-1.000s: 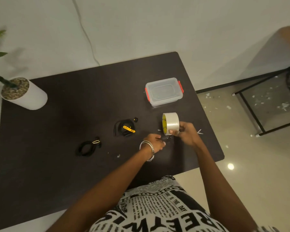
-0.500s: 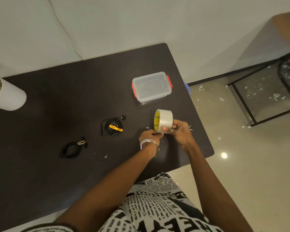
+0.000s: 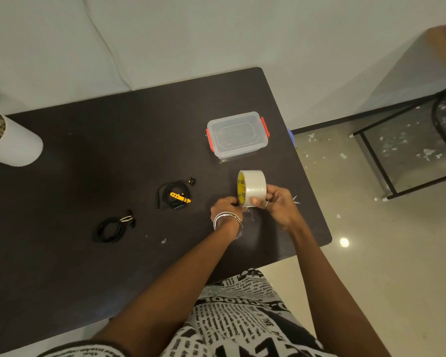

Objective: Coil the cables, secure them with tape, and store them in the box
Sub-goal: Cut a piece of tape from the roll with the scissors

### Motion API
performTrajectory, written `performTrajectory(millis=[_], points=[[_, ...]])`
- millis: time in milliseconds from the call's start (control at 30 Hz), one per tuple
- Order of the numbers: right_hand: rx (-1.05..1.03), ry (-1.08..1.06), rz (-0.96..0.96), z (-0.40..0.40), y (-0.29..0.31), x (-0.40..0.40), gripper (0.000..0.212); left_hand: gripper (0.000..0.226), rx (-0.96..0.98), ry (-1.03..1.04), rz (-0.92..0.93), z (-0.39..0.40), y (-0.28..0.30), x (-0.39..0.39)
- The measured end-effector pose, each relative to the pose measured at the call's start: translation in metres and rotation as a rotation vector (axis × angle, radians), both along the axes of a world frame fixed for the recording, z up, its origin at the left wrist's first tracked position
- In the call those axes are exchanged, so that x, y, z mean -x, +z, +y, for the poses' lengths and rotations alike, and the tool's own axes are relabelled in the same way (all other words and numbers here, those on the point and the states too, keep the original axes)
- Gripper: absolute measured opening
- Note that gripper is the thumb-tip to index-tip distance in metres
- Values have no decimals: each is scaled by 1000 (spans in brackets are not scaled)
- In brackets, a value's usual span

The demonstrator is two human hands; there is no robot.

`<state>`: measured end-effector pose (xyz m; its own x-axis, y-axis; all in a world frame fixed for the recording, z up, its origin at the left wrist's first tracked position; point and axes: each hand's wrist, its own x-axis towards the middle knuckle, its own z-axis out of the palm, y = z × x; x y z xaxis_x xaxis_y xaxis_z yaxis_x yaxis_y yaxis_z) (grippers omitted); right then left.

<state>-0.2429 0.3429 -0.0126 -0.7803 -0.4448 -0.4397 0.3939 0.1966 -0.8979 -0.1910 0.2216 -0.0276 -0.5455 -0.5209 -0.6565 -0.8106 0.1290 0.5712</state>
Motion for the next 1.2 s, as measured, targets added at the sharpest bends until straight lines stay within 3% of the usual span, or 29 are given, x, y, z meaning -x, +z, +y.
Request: performTrajectory(millis=[233, 500, 667, 767, 933, 1200], points=[[-8, -43, -33, -4, 7, 5, 30, 24, -23, -125, 33, -1, -2, 1], [89, -316, -193, -7, 14, 8, 16, 2, -434, -161, 183, -17, 7, -13], [106, -381, -199, -18, 21, 11, 19, 21, -686, -9, 262, -34, 8, -15], [85, -405, -195, -27, 20, 9, 23, 39, -706, 51, 215, -38, 7, -17], [54, -499, -164, -36, 15, 3, 34, 11, -613, 52, 155, -44, -4, -25], [106, -595, -243, -41, 18, -3, 31, 12, -700, 297, 200, -41, -7, -17]])
